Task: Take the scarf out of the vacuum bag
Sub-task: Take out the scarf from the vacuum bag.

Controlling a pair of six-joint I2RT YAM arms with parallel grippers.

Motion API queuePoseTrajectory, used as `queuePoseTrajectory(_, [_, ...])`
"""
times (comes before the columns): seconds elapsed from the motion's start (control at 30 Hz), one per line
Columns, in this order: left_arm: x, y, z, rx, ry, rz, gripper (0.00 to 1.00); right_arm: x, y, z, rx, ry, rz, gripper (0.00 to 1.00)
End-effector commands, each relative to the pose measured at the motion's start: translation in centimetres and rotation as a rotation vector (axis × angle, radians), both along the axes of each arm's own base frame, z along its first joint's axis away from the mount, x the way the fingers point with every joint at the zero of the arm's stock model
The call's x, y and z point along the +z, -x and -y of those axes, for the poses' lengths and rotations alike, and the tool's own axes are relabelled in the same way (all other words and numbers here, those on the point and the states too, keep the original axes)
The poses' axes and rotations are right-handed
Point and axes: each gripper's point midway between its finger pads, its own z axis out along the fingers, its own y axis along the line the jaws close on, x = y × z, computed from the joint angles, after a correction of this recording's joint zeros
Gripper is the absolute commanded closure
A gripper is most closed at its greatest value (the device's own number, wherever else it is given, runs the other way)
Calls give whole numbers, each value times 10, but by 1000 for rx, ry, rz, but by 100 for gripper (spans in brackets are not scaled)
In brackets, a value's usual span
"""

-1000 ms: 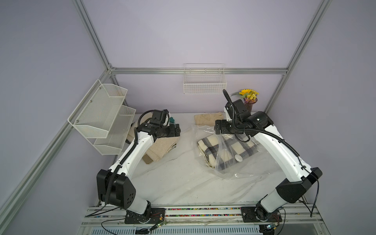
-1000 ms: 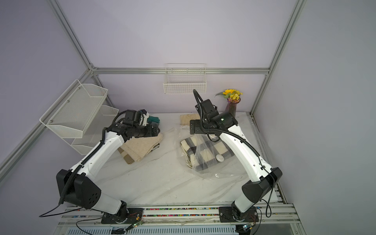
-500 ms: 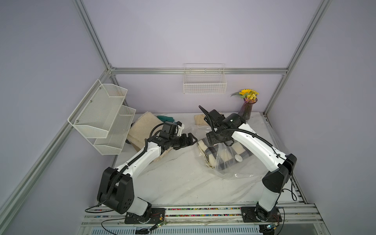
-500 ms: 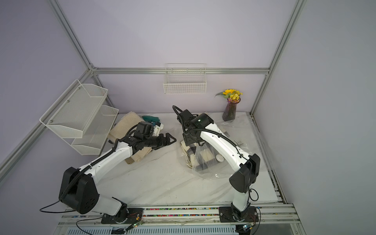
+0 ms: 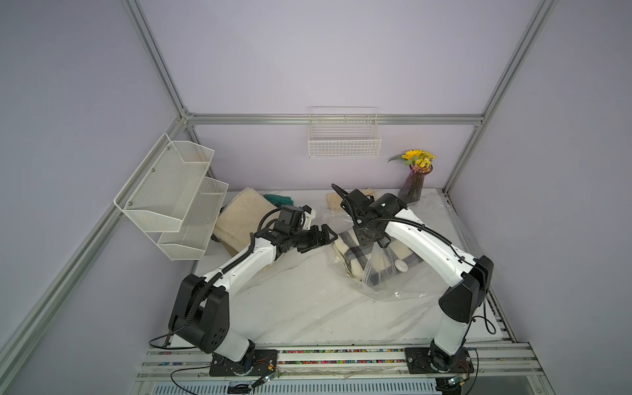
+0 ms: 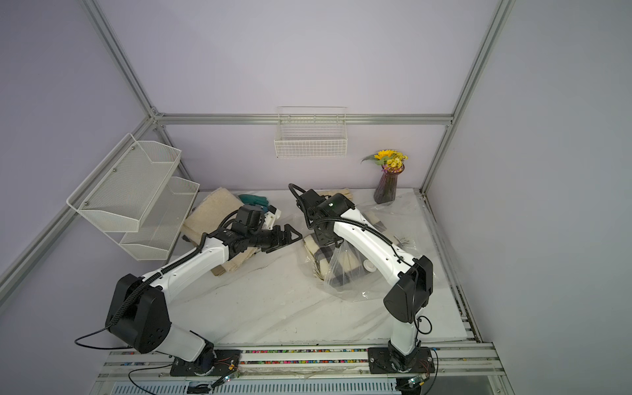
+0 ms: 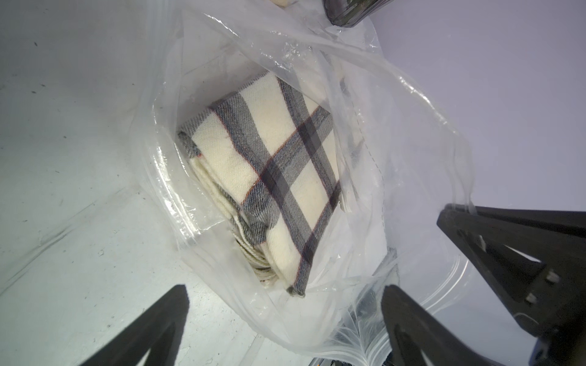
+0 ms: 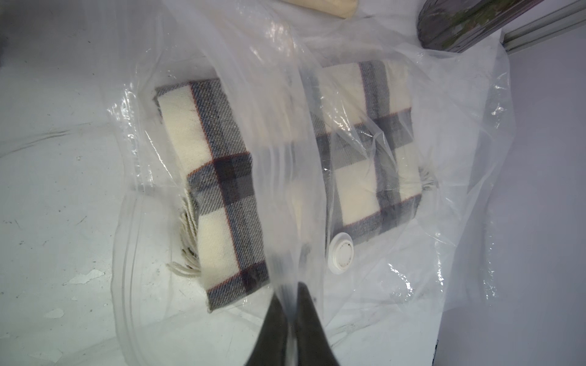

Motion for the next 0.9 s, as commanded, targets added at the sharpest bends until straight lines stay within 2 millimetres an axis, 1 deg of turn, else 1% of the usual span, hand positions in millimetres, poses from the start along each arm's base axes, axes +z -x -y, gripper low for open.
queuePoseTrajectory(0.0, [1,-3,7,-17,25,23,4,6,-1,-1,12,12,20,98])
queuePoseTrajectory(0.03, [-1,-4,8,-20,25,17,4,7,-2,-2,13,7,24,100])
queuePoseTrajectory(0.2, [-19,-6,13,-32,14,-12,3,7,-2,-4,14,-7,24,100])
queuePoseTrajectory(0.33, [-43,-10,21,-58,13,-46,2,5,-1,-7,18,-20,12,100])
queuePoseTrajectory(0.43, [-54,-15,27,-65,17,-46,2,5,0,-7,19,-23,9,100])
queuePoseTrajectory(0.67, [-61,-26,45,-80,63,-46,1,3,4,-4,9,-19,7,100])
queuePoseTrajectory(0.87, [-67,-30,61,-104,92,-63,0,4,3,-3,8,-14,10,100])
